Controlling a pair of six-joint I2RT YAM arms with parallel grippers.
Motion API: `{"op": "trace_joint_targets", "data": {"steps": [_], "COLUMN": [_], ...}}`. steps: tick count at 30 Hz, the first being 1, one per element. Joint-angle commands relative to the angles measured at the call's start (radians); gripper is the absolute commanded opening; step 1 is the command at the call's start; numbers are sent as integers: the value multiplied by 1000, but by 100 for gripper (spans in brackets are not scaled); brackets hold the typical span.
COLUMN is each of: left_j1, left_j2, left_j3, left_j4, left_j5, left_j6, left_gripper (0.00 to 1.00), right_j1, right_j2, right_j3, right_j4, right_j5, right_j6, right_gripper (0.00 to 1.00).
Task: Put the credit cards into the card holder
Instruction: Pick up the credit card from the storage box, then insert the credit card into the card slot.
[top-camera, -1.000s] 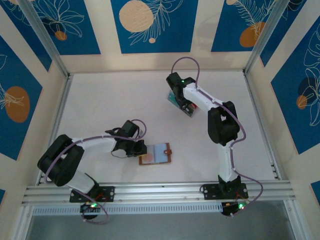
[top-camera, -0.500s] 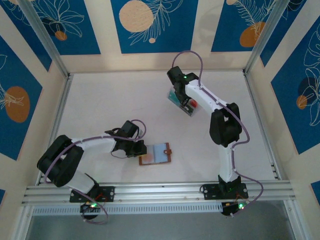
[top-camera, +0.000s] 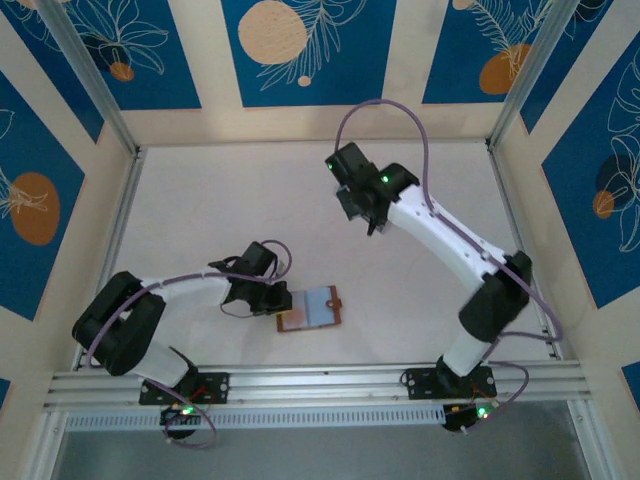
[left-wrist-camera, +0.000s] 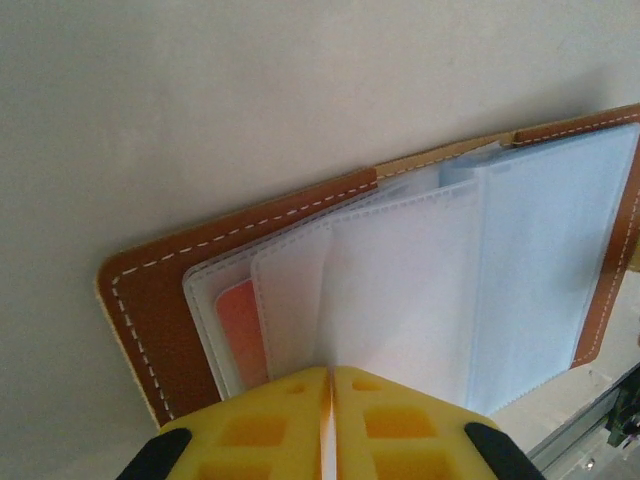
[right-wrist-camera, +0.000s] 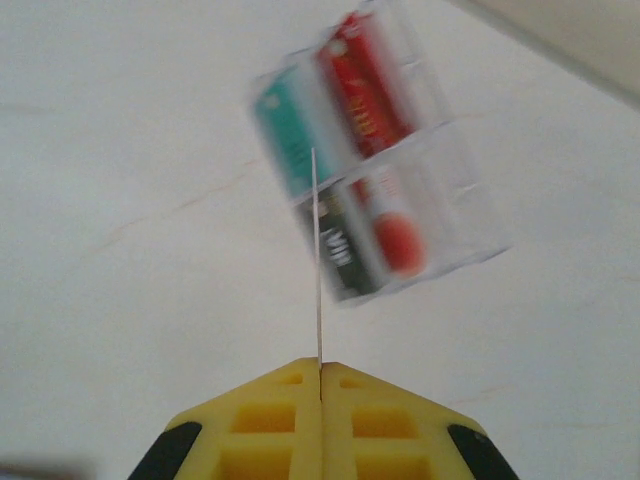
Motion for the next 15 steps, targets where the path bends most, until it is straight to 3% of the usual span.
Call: {"op": "trace_joint_targets", "data": {"steps": [1,5,7,15], "left_j1": [5,5,5,4], "left_j2": [-14,-22,-19,4], "left_j3": [-16,-17,-15,-18], "left_j4": [-89,-101,-104,-91], "left_j5": [-38,-47,-48,-44], "left_j6": [31,37,40,38], "left_gripper": [11,11,11,11], "right_j1": [31,32,33,42], "right_j2": [-99,-268,-319,-371], "right_j3": [-154,-456,-587,-946], "right_j4": [55,318,448,893], "right_j5": [-219,-550,-650,-853], "right_j6": [154,304,387,640], "right_gripper": [0,0,0,0]}}
